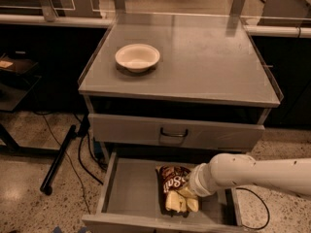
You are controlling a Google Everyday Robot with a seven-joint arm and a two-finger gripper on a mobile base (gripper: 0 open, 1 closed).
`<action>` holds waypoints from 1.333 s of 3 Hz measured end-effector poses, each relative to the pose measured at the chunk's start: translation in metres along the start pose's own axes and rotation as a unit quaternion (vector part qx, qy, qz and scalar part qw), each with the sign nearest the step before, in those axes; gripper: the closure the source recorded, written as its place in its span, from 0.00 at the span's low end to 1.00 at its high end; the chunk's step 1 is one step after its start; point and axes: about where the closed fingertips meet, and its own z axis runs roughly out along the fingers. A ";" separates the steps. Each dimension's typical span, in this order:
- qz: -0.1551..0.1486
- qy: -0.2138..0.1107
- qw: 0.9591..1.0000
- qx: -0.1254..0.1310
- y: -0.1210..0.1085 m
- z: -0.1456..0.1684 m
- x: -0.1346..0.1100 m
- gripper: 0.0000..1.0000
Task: Pick brown chip bag from middle drawer and place on counter
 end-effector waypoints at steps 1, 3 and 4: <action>0.014 0.000 1.000 0.019 -0.003 -0.038 0.006 1.00; 0.056 0.019 0.994 0.088 0.010 -0.151 0.038 1.00; 0.056 0.019 0.994 0.088 0.010 -0.151 0.038 1.00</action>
Offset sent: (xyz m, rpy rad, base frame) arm -0.0488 -0.0841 0.1034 -0.0605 -0.0489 -0.1697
